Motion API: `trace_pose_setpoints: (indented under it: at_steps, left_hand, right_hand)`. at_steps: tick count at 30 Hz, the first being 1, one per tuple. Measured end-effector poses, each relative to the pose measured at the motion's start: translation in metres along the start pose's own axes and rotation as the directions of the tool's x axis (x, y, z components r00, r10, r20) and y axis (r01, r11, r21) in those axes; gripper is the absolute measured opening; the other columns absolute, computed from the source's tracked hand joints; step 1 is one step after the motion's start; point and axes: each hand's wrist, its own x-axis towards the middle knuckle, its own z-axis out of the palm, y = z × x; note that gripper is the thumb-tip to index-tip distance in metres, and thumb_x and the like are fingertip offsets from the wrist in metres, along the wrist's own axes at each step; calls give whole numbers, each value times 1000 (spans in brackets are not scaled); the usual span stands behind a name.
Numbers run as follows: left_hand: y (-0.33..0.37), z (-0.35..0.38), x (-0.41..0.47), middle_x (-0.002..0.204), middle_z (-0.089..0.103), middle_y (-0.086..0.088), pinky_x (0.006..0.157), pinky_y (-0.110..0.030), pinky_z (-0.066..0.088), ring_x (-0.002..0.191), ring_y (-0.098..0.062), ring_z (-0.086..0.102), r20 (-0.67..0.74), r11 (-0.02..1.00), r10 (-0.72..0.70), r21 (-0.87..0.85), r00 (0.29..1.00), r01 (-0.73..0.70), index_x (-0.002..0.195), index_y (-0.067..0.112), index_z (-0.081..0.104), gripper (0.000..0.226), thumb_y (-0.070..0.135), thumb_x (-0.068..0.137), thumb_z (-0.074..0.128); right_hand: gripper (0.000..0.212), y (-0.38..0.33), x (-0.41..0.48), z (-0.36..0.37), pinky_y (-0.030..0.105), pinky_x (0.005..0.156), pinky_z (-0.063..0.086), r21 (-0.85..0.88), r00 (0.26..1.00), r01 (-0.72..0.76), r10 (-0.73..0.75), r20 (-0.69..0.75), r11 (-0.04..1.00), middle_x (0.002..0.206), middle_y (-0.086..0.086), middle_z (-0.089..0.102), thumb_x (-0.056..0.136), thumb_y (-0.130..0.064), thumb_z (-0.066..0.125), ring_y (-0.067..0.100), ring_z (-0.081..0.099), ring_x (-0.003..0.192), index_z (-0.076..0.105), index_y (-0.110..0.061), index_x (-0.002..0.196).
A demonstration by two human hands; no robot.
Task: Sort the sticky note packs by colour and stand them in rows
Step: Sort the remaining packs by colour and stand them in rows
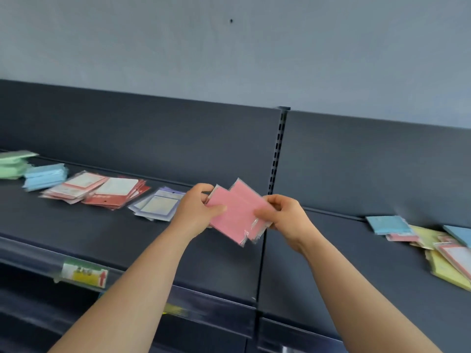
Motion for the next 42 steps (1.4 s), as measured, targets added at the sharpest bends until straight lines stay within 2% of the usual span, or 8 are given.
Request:
trace_pose_setpoints:
  at_steps: [4, 8, 14, 20, 25, 30, 34, 42]
  left_hand:
    - [-15, -32, 16, 113, 60, -1, 62, -28, 57, 97, -19, 63, 52, 999, -41, 0, 998, 41, 137, 14, 45, 60, 10, 84, 73]
    - [-29, -56, 30, 130, 53, -1, 85, -29, 43, 110, -18, 53, 36, 980, -54, 192, 998, 46, 143, 13, 37, 72, 26, 83, 73]
    - [-41, -73, 41, 95, 70, -3, 83, -45, 58, 86, -19, 71, 144, 982, -119, 164, 982, 95, 104, 11, 49, 52, 27, 66, 80]
    - [-54, -76, 54, 93, 72, -2, 75, -39, 53, 87, -22, 66, 158, 948, -31, 318, 987, -21, 91, 13, 58, 27, 19, 70, 72]
    - [-56, -70, 53, 101, 71, 1, 81, -34, 53, 95, -19, 66, 238, 911, 28, 393, 971, -123, 109, 17, 68, 29, 11, 81, 66]
    - [-56, -68, 54, 107, 66, -5, 86, -38, 49, 104, -27, 60, 193, 868, 94, 464, 977, -176, 106, 9, 62, 22, 17, 85, 66]
    - [-43, -65, 44, 133, 55, -4, 100, -33, 40, 123, -24, 50, 189, 788, 259, 526, 947, -320, 132, 12, 55, 42, 26, 93, 59]
    - [-7, -15, 22, 130, 58, 2, 96, -33, 39, 117, -23, 50, 264, 670, 423, 552, 867, -496, 133, 20, 56, 39, 33, 97, 52]
  right_hand:
    - [14, -3, 12, 47, 26, 65, 52, 101, 991, -99, 107, -85, 990, 86, 6, 70, 82, 3, 64, 18, 64, 74, 67, -8, 90]
    - [16, 0, 24, 74, 35, 74, 54, 190, 954, -174, 214, -212, 966, 87, 11, 71, 79, 4, 63, 22, 65, 75, 67, -4, 92]
    - [9, 2, 28, 100, 32, 64, 53, 277, 909, -204, 287, -304, 939, 82, 14, 69, 81, 5, 62, 26, 64, 70, 63, -4, 83]
    - [33, 10, 26, 120, 41, 77, 58, -93, 921, -275, 234, -312, 957, 98, 9, 68, 74, -14, 76, 25, 68, 83, 62, -9, 104]
    - [35, 5, 18, 126, 29, 63, 46, -427, 940, -282, 159, -300, 859, 96, 12, 69, 74, -27, 73, 19, 56, 71, 64, -2, 97]
    - [44, -2, 12, 120, 40, 79, 54, -560, 952, -261, 114, -285, 786, 99, 10, 70, 74, -39, 75, 27, 66, 91, 68, -3, 99]
    - [51, -6, 3, 101, 35, 93, 50, -561, 942, -232, 39, -334, 795, 123, 6, 65, 84, -37, 68, 23, 62, 108, 60, -6, 124]
    - [42, -7, -26, 52, 36, 91, 49, -735, 925, -245, -75, -372, 632, 125, 6, 61, 95, -31, 53, 24, 58, 110, 53, -11, 133]
